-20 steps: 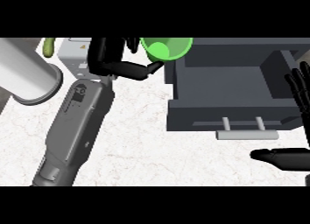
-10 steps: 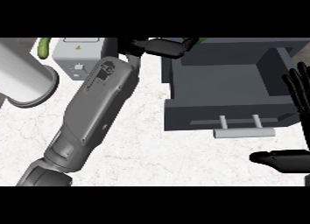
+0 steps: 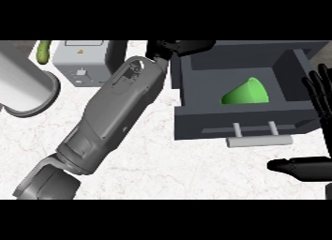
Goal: Pick up the cup, place it into the drawer and close the drawer
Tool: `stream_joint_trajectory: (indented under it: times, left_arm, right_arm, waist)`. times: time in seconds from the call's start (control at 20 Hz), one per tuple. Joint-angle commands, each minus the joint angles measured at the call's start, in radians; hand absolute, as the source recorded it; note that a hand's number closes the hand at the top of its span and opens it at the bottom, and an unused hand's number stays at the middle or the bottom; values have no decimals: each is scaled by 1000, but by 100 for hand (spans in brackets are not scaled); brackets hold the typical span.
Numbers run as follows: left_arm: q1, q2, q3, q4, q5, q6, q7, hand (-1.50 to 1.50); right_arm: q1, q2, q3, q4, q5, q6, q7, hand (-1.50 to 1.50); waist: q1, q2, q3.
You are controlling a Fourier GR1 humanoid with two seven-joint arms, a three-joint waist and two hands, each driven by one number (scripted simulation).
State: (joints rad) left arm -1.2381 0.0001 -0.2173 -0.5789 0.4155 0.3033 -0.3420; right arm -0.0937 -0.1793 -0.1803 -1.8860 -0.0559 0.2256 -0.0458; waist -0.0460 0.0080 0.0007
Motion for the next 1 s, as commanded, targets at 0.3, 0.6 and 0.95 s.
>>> stream_joint_trajectory:
  times: [0.3, 0.6, 0.95]
  left_arm:
    - [-30, 0, -204, 138, 115, 84, -2, 150]
    - [-35, 0, -369, 105, 161, 130, 81, -150]
    - [-38, 0, -458, 172, 157, 162, 105, -150]
  right_arm:
    - [-20, -1, -3, -20, -8, -8, 35, -150]
    - [-47, 18, 23, 42, 10, -3, -14, -150]
    - [-16, 4, 20, 33, 6, 26, -44, -150]
  waist:
    - [-27, 6, 0]
    - [-45, 10, 1]
    - [-53, 15, 1]
